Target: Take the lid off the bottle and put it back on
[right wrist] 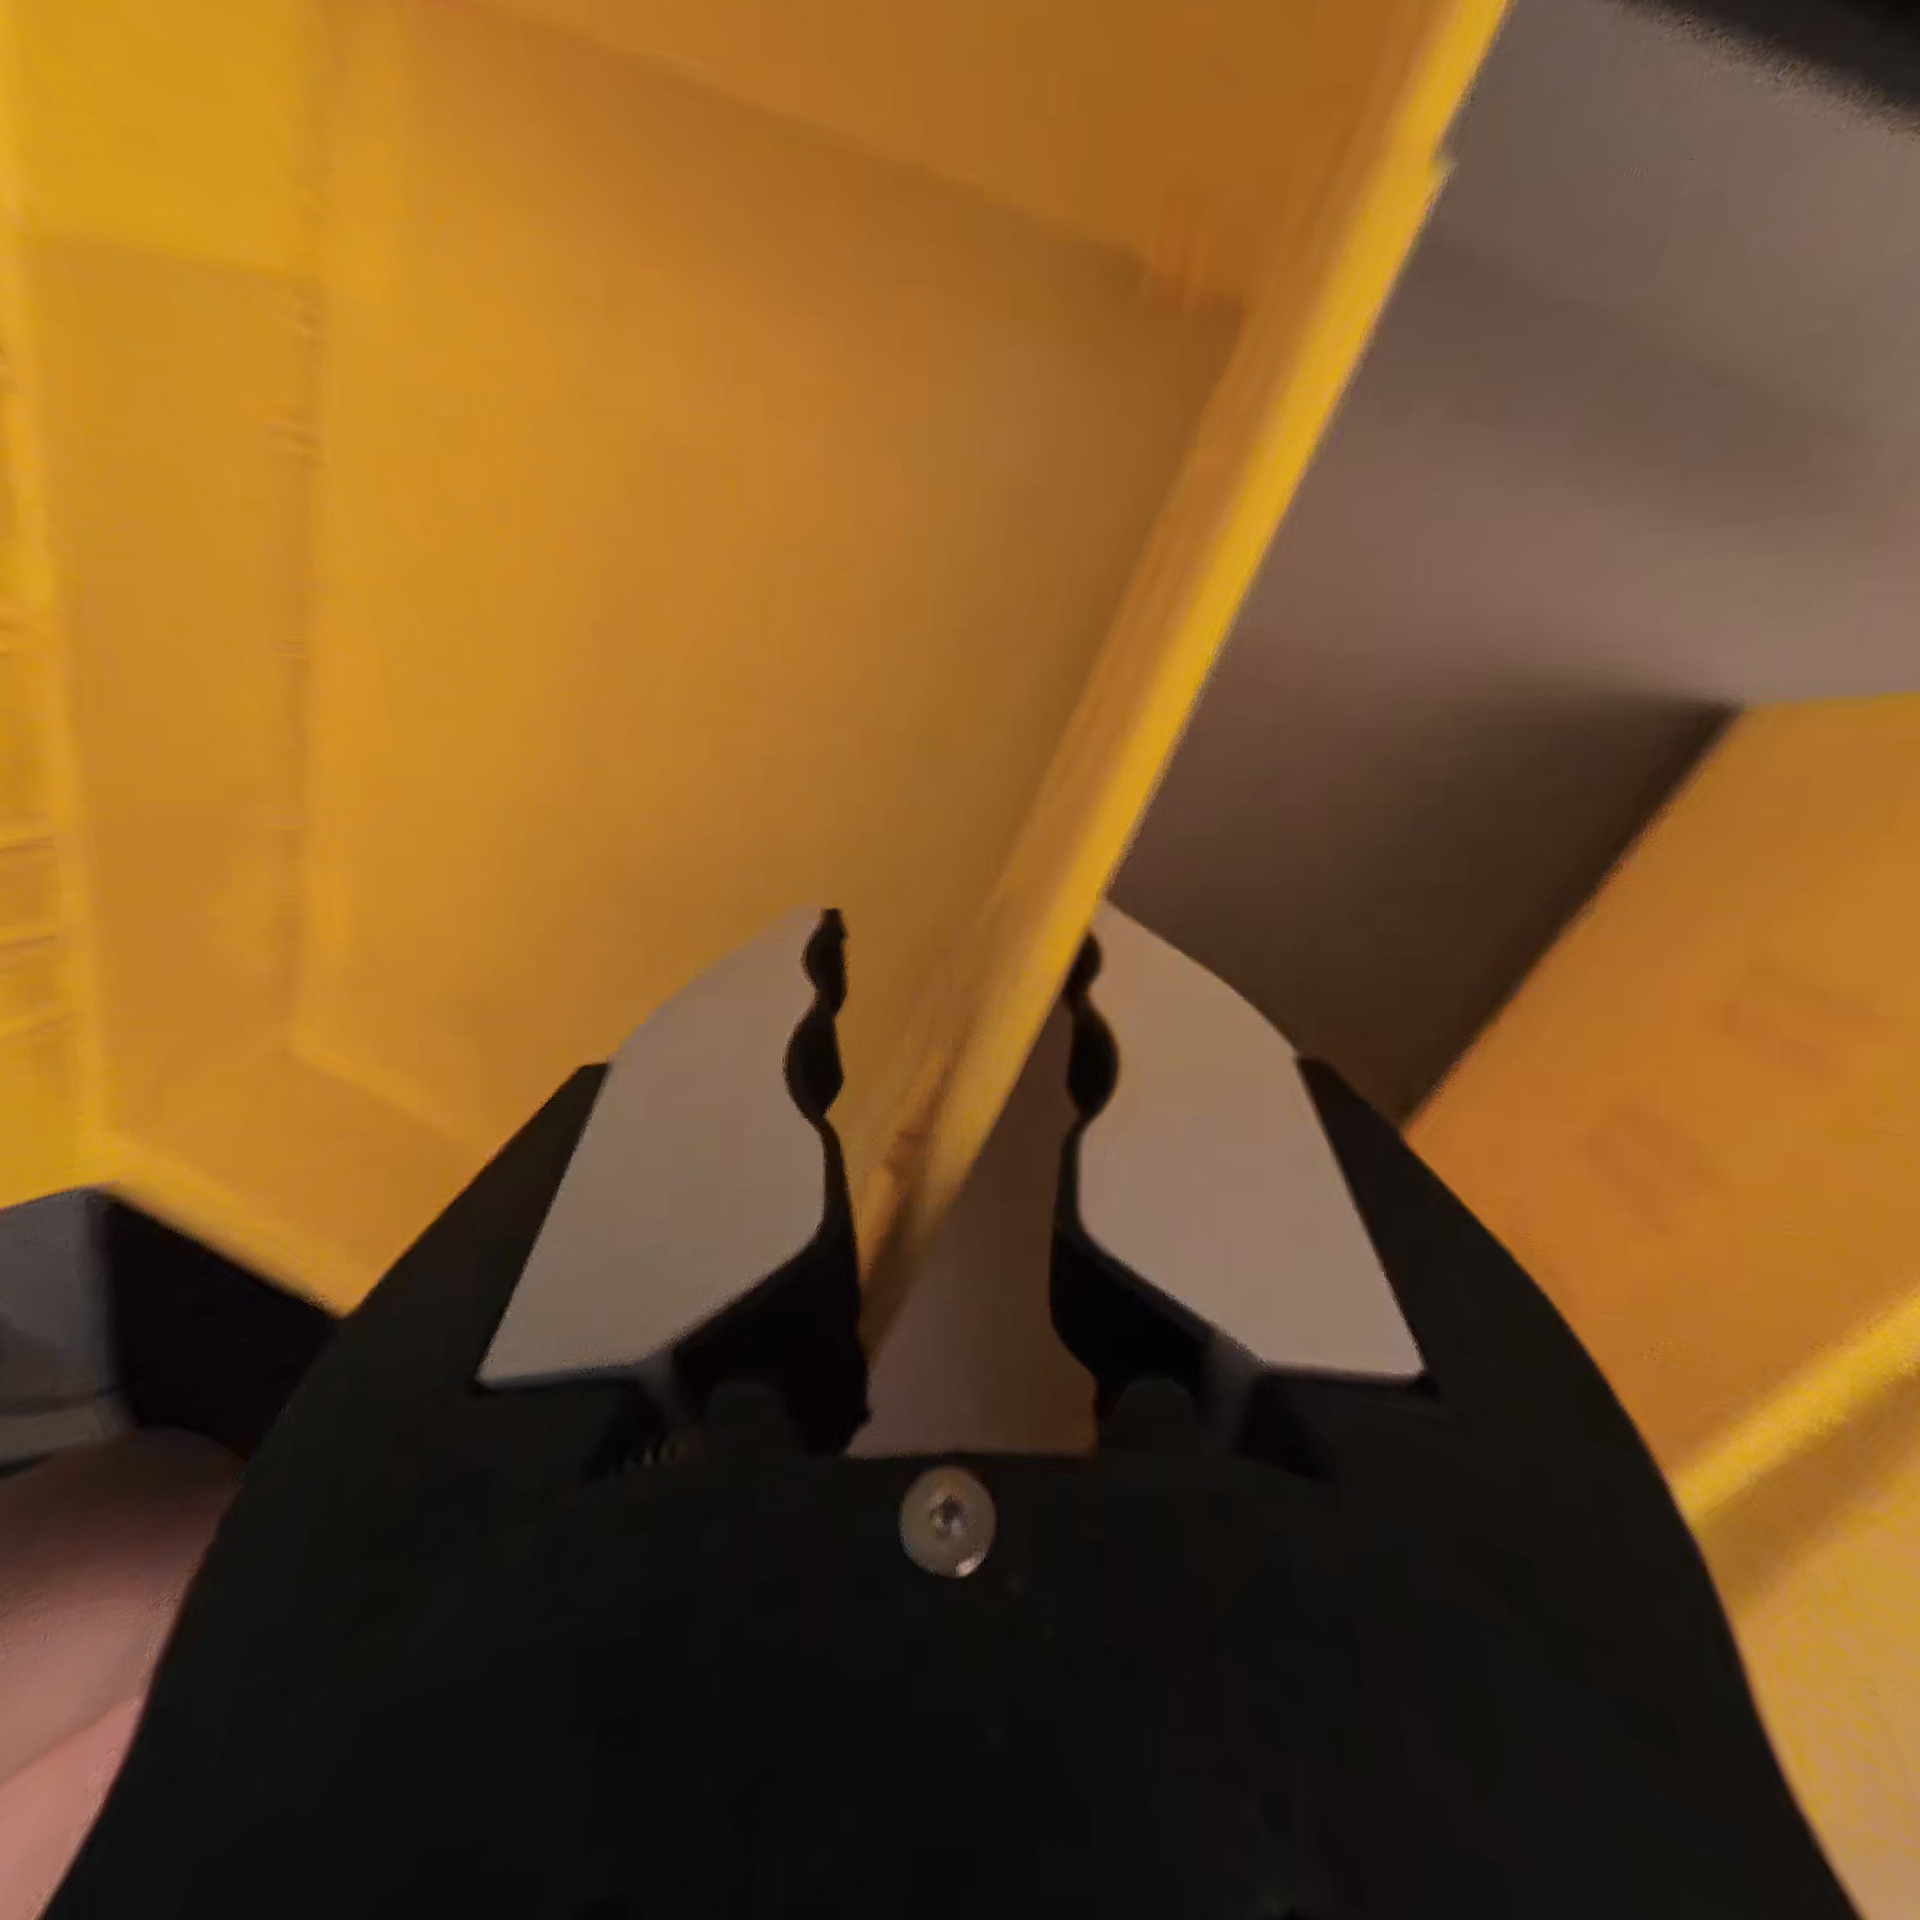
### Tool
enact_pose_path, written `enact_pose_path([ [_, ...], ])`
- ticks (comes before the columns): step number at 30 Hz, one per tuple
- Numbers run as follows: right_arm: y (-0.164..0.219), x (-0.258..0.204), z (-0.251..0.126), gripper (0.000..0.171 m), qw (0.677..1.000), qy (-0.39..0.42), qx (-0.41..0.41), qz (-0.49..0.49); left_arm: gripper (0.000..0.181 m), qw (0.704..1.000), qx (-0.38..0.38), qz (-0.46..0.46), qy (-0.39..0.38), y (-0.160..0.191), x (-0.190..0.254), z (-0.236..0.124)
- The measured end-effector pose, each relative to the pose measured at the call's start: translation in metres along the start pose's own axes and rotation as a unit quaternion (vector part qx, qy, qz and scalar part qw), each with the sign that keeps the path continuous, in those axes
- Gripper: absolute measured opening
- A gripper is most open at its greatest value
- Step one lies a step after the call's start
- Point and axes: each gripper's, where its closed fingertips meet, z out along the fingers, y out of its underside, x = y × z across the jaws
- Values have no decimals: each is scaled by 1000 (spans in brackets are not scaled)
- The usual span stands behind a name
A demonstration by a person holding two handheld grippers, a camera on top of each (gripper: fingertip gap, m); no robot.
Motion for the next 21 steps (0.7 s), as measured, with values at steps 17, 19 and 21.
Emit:
enact_pose_path([
  [17, -7, -27, -33, 5, 987, 26, -154, 33, 75, 981, 93, -148, 85, -36, -8, -53],
  [19, -17, -36, -61, 5, 988, 32, -151, 24, 74, 959, 148, -209, 120, -50, -20, -82],
  [21, -30, -37, -94, 5, 990, 39, -133, 17, 72, 933, 208, -252, 152, -64, -32, -115],
])
